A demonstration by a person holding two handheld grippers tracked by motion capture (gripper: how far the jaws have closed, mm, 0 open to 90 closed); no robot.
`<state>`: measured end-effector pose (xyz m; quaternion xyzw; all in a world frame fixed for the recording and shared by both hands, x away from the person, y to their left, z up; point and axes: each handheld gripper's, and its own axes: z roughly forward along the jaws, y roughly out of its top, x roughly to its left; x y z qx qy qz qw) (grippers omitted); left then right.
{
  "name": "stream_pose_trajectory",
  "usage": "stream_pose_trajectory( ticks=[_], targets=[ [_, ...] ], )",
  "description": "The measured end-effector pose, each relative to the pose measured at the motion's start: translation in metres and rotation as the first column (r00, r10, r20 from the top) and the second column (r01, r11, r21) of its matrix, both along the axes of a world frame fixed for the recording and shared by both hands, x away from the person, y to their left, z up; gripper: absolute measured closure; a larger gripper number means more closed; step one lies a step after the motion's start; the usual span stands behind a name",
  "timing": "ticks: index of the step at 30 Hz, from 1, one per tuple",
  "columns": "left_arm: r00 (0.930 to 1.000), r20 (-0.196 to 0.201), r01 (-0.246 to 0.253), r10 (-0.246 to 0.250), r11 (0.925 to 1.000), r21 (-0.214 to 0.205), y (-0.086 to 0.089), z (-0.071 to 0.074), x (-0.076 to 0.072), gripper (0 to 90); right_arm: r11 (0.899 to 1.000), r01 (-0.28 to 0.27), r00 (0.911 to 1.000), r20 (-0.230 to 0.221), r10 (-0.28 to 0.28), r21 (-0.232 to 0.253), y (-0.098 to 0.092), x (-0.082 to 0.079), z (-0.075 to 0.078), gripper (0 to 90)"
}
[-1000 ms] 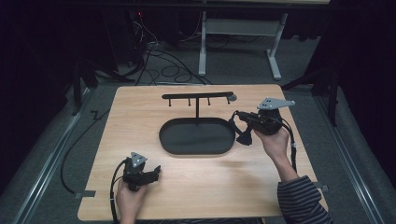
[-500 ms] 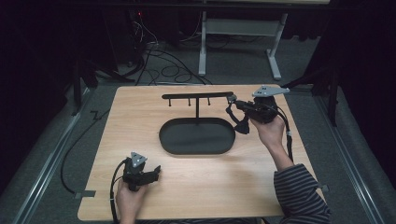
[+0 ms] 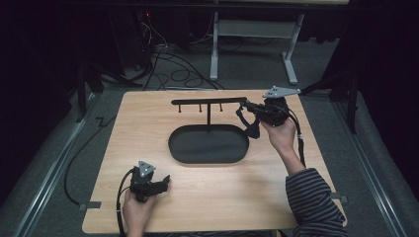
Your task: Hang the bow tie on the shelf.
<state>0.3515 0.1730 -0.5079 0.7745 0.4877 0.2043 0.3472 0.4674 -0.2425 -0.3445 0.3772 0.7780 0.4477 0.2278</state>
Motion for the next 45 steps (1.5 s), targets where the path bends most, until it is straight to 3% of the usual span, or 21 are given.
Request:
stream_pose_trajectory(
  ticks=[24, 45],
  targets=[
    [1.0, 0.0, 0.0, 0.0, 1.0, 0.0, 0.0, 0.0, 0.0, 21.7, 0.999, 0.038, 0.9982, -0.047, -0.038, 0.003, 0.005, 0.02, -0.012, 87.3],
    [1.0, 0.0, 0.0, 0.0, 1.0, 0.0, 0.0, 0.0, 0.0, 21.8, 0.999, 0.022, 0.999, -0.041, -0.021, 0.04, -0.01, 0.011, -0.004, 77.8]
  ],
)
